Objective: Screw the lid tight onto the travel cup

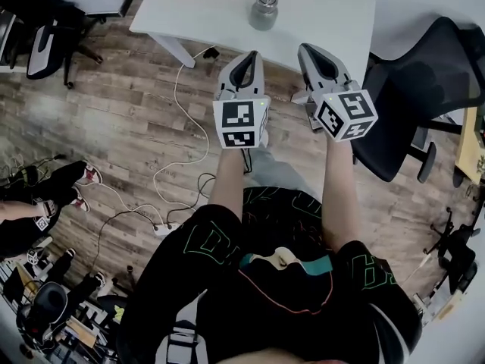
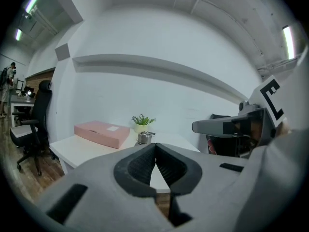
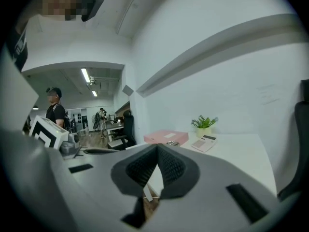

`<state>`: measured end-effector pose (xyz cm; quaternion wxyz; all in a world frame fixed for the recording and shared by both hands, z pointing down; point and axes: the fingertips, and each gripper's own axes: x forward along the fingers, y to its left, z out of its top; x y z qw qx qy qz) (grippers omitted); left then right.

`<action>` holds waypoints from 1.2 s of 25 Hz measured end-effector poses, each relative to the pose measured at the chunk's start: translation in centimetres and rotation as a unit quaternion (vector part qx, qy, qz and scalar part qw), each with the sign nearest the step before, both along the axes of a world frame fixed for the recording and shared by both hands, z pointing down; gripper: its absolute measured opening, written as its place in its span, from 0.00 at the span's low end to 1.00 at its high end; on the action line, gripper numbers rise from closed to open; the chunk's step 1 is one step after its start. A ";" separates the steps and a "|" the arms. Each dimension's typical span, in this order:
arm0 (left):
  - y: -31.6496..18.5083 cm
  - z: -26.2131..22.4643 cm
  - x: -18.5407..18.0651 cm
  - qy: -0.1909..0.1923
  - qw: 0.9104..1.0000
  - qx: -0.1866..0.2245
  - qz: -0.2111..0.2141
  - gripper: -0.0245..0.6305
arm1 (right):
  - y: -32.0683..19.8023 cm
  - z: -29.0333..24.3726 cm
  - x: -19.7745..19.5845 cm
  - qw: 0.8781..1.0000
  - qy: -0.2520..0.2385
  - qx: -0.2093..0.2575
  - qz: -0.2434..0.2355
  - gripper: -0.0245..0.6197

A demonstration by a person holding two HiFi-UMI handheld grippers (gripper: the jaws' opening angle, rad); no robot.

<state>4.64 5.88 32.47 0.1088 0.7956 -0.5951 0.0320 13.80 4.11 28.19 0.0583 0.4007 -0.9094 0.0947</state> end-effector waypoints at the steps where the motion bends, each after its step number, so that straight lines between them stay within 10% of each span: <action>1: -0.6 0.3 0.1 -0.005 1.000 -0.005 0.000 0.05 | -0.8 0.2 0.0 1.000 -0.002 -0.002 -0.006 0.05; 15: -4.8 4.0 -0.6 -0.096 0.994 -0.050 0.012 0.05 | -5.4 2.9 -2.5 0.996 0.012 -0.008 -0.088 0.05; 30: -11.2 9.3 -0.7 -0.076 0.992 -0.069 0.068 0.22 | -10.0 6.9 -4.1 0.993 0.047 -0.018 -0.103 0.13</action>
